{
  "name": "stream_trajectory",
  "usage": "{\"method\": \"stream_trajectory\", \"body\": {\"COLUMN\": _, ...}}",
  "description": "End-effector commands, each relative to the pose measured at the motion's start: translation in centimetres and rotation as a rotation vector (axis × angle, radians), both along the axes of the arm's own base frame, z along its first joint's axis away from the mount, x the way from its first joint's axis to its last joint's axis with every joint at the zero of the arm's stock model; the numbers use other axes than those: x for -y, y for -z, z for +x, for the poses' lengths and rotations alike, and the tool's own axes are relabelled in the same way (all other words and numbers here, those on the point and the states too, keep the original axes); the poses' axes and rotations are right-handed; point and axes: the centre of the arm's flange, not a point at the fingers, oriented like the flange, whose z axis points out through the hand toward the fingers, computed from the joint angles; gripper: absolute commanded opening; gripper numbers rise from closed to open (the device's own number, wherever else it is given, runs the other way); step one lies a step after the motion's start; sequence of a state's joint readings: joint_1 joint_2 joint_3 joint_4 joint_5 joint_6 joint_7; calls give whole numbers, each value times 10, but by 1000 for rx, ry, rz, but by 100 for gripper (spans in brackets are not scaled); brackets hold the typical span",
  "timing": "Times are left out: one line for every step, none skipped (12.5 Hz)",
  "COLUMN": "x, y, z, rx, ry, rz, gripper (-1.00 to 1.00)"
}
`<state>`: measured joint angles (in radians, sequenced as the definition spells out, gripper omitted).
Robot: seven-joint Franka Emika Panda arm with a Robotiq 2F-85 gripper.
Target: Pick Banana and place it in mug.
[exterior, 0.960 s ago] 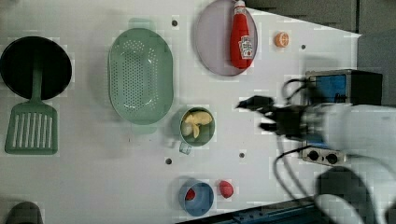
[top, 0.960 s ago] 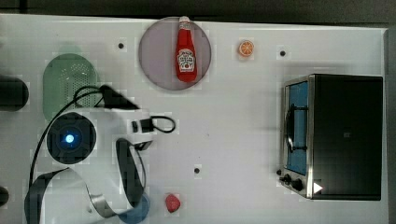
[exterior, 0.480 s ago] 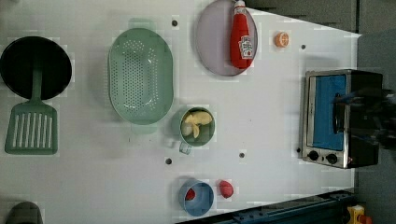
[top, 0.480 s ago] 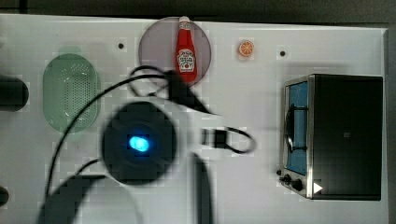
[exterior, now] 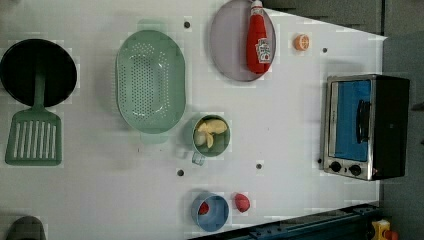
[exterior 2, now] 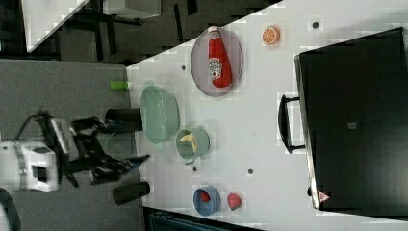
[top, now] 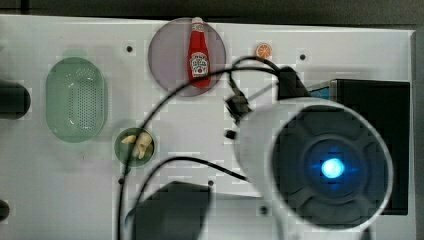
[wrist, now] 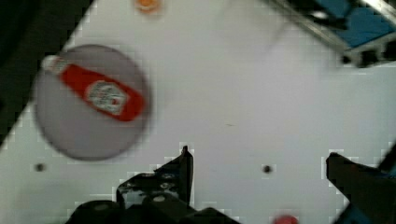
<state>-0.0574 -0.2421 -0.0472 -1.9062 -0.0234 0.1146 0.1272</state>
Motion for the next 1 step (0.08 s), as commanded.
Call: {"method": "stream_trajectory", "body": {"x": -14, "y": 12, "z": 3, "rx": -49, "ry": -115, "rz": 9, "gripper": 100}}
